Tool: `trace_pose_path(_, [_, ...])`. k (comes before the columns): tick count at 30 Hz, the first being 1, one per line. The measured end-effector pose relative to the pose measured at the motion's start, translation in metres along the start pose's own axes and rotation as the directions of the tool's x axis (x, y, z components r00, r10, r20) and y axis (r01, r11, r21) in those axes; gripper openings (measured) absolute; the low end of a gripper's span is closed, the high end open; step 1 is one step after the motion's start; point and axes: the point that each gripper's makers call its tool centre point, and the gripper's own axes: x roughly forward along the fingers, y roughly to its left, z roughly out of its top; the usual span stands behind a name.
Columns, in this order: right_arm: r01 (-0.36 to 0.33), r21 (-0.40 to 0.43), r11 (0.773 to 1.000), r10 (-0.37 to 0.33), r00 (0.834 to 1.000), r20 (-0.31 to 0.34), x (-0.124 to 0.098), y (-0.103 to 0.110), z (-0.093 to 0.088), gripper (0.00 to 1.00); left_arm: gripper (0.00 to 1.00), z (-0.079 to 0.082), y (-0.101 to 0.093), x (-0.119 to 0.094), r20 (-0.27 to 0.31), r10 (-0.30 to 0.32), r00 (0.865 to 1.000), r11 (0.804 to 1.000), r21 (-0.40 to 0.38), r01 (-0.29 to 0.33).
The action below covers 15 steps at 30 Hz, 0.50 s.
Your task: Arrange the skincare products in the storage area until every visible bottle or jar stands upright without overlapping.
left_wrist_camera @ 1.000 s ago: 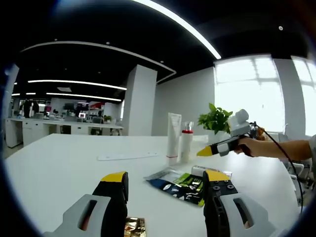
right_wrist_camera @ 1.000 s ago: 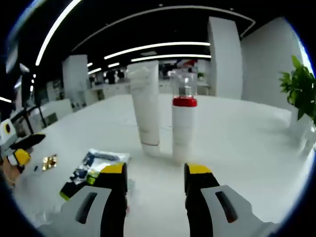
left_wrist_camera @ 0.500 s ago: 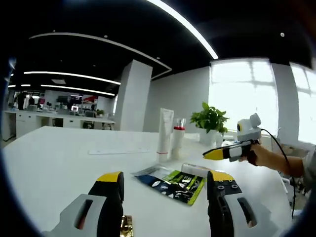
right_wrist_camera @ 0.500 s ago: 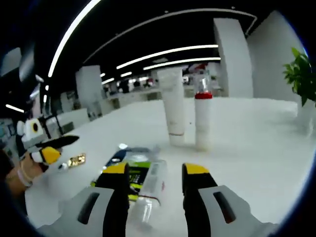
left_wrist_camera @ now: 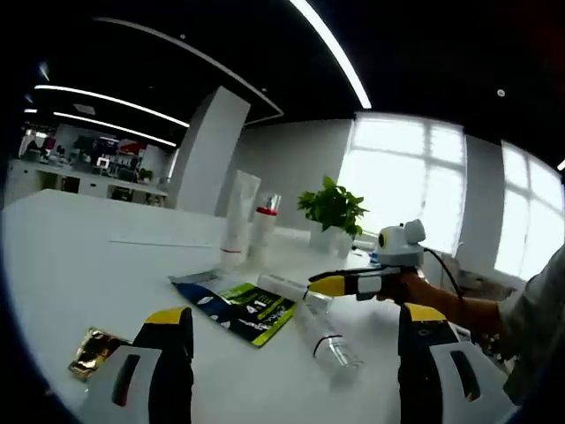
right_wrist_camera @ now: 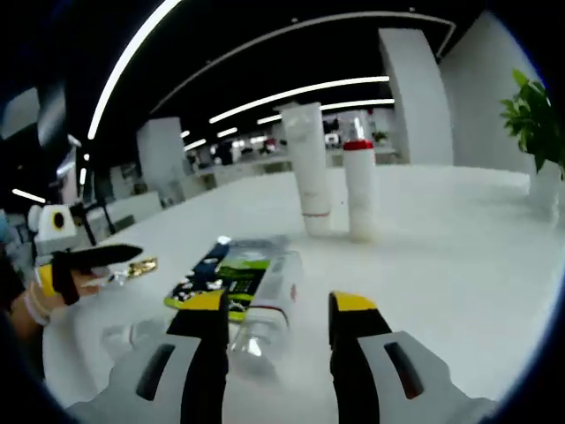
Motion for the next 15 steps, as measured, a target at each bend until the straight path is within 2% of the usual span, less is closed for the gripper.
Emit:
trace_pose_path(1, [0.003,-0.001,1.0,-0.003,1.0,0.0,0.0,-0.001,0.0,0.44,1.0,-0.004,-0.006,0.001,-0.028,-0.01,1.0,1.0,0.026,0.011])
trace_pose_path(2, [0.004,0.0,1.0,-0.004,1.0,-0.002,0.0,-0.002,0.0,0.44,1.0,-0.005,-0.009,0.002,-0.031,0.003,1.0,0.999,0.053,-0.002])
trace_pose_path(5, [0.011,0.003,1.0,-0.011,1.0,0.002,-0.002,-0.002,0.0,0.43,0.99,-0.01,-0.007,0.009,-0.066,0.04,0.997,0.995,0.099,-0.034])
trace_pose_path(8, [0.014,-0.01,1.0,-0.014,1.0,-0.004,-0.001,-0.004,0.0,0.43,0.95,-0.032,-0.015,0.012,-0.161,0.105,0.981,0.983,0.165,-0.078])
trace_pose_path(9, [0.016,-0.016,1.0,-0.017,1.0,-0.007,-0.002,-0.004,-0.001,0.43,0.92,-0.04,-0.008,0.012,-0.205,0.148,0.968,0.979,0.17,-0.114])
trace_pose_path(11, [0.011,-0.013,1.0,-0.011,1.0,-0.015,-0.002,-0.004,-0.004,0.42,0.92,-0.042,-0.004,0.016,-0.197,0.17,0.965,0.974,0.18,-0.135])
trace_pose_path(15, [0.006,-0.03,1.0,-0.007,1.0,-0.028,-0.003,0.0,-0.01,0.42,0.87,-0.051,-0.005,0.018,-0.236,0.181,0.955,0.969,0.21,-0.132])
